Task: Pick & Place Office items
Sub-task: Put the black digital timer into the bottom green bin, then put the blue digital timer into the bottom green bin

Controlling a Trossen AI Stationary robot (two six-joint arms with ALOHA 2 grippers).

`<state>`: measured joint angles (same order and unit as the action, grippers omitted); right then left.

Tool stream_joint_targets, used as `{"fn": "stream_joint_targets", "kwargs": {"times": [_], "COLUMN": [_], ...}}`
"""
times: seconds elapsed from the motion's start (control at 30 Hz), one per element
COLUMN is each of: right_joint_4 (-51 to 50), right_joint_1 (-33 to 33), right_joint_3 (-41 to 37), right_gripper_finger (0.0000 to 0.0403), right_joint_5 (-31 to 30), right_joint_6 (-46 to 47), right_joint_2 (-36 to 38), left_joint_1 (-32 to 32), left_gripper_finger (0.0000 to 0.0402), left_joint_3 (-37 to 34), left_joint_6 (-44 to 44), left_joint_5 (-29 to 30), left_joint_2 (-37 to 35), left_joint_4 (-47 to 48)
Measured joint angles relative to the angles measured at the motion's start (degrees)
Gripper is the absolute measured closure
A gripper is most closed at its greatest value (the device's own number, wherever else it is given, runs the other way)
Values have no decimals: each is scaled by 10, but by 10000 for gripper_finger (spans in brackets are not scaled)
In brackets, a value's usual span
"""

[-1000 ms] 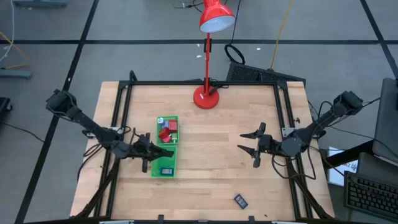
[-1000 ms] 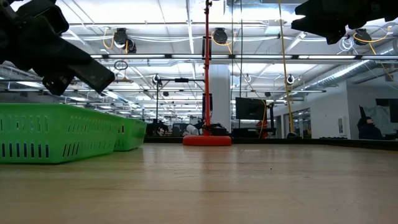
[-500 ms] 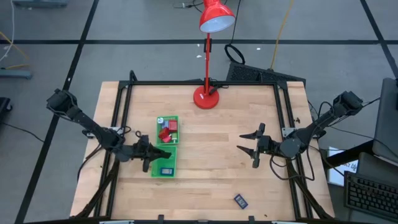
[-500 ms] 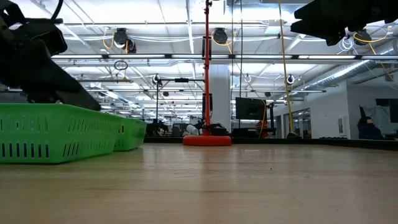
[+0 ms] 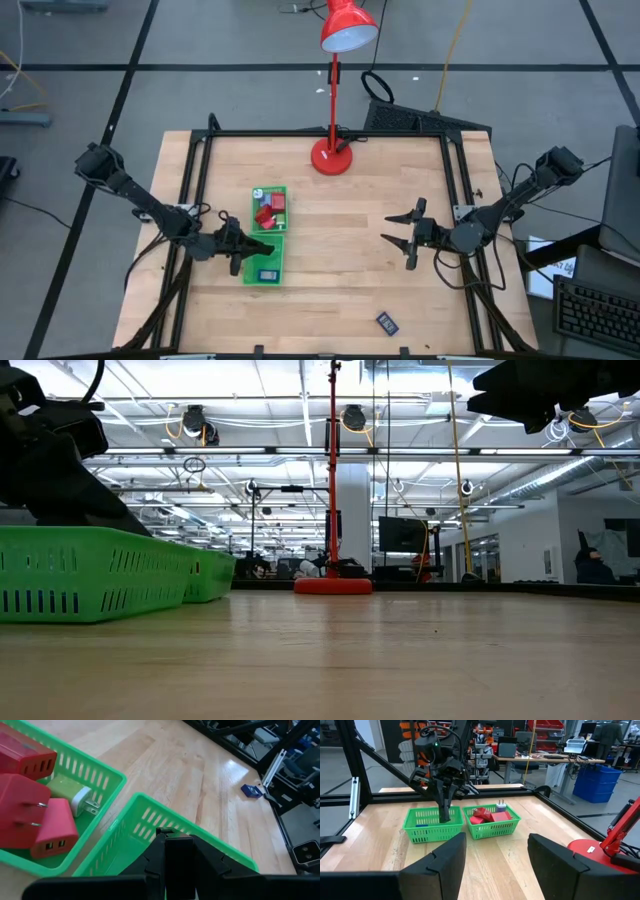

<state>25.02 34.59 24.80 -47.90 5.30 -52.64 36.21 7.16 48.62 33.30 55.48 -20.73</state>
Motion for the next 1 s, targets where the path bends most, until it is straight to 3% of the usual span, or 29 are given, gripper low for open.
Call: {"fn": "stream_joint_targets", "kwargs": {"times": [0.17, 0.57, 1.0], "right_joint_4": [0, 0, 0], "right_joint_1": [0, 0, 0], "right_joint_3": [0, 0, 0], "right_gripper_finger": [202, 202, 202], "right_joint_5": [0, 0, 0], "right_joint_6": [0, 0, 0], "right_joint_2": [0, 0, 0], "left_joint_1": [0, -2, -2], "left_gripper_finger": [333, 264, 219], "left_joint_3": [0, 0, 0], "left_joint_6": [0, 2, 1], "left_joint_5": [0, 3, 13], "left_joint_2": [0, 0, 0], "left_joint_4": [-4, -5, -5]}}
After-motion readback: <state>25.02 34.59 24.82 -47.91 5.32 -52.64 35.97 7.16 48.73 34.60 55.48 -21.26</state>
